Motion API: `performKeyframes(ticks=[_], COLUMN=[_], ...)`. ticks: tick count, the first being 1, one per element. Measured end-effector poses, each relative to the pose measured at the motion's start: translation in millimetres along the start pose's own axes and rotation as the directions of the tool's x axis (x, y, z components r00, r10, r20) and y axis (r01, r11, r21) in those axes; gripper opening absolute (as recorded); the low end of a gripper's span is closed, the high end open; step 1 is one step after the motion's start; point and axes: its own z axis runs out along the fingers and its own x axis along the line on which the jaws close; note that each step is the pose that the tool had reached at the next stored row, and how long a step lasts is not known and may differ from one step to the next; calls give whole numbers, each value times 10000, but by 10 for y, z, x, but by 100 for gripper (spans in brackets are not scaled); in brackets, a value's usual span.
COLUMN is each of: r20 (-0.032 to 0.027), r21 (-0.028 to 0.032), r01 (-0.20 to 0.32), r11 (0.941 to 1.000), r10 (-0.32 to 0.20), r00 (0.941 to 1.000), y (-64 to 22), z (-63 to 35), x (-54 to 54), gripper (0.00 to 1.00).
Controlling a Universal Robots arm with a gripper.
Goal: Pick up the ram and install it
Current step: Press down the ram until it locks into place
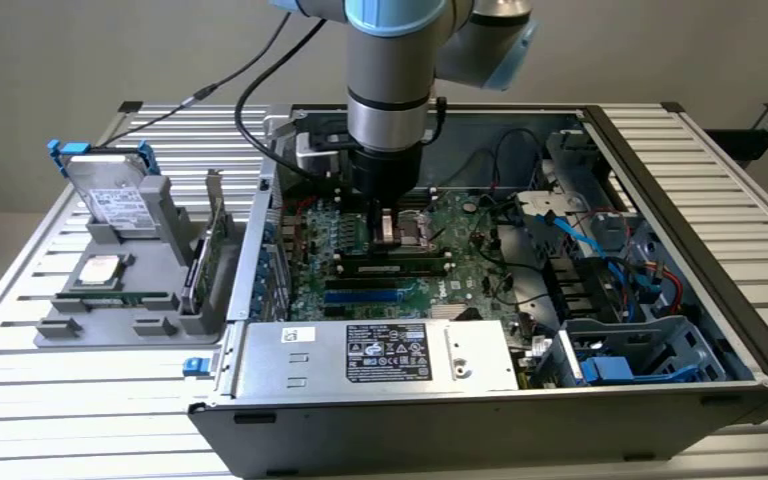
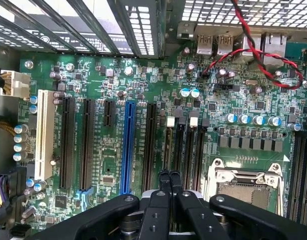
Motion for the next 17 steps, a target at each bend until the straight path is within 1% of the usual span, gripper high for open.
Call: performKeyframes(ticks=[3,4,6,8,10,13,15,17], r20=[6,26,12,12,13,23,23,25], r21=[4,19,7,7,6,6,6,6], r01=[1,2,2,2,1,1,3,3], r11=[10000,10000,10000,10000,10000,10000,10000,10000], r10=[-1,-2,-3,-2,-1,-1,-3,-3], r00=[10000,10000,10000,10000,10000,10000,10000,10000], y=[-1,-2,2,-3,-28,-107,-162,-174], z=[5,-17,-104,-157,-196,-243,-253,-254], x=[-1,-2,16,55,105,177,188,190], gripper=[10,10,10,10,10,10,10,10])
